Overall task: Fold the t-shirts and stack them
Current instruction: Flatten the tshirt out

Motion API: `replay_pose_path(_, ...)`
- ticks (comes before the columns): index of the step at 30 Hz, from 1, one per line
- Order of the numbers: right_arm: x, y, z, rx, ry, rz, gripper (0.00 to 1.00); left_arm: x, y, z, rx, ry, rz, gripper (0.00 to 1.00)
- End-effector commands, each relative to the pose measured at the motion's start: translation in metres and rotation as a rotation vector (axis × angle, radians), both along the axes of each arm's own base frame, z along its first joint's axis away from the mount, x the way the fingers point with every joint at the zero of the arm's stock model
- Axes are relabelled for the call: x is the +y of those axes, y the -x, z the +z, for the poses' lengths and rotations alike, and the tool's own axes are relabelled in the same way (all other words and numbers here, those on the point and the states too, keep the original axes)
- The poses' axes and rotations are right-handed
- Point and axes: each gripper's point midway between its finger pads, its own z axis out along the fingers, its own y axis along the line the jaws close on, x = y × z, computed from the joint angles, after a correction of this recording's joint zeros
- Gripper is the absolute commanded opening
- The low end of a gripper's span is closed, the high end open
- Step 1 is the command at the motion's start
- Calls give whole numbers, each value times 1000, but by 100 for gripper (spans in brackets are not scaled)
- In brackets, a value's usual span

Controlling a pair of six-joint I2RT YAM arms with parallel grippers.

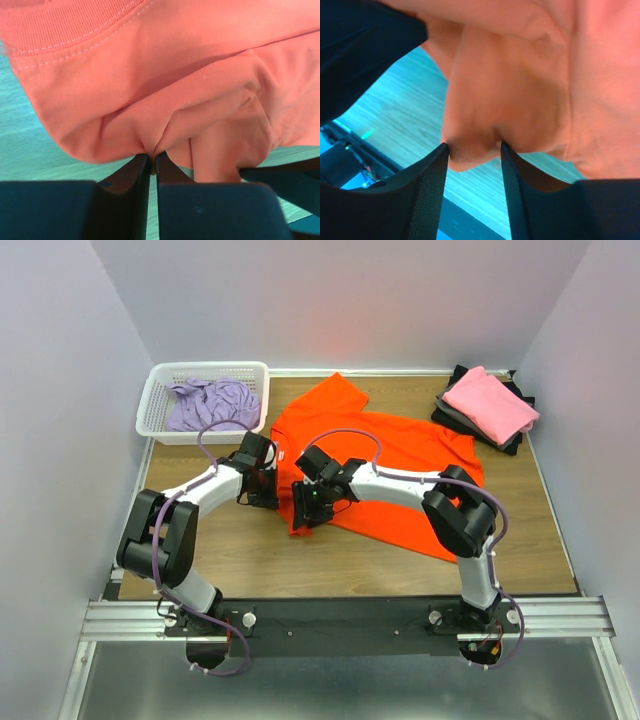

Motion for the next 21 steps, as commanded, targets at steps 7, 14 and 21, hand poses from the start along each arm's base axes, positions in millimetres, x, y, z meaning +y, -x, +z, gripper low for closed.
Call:
replay_pose_path(7,-12,-15,-16,-66,122,-16,25,-2,-9,5,-24,13,-52,0)
replay_pose_path(14,-27,-31,14,-150,194,-20,13,4,-11,11,-25,-35,-101,0)
replay_pose_path(21,-60,-45,32,-176,273,-84,13,8,-23,43,-91,-68,-124,0)
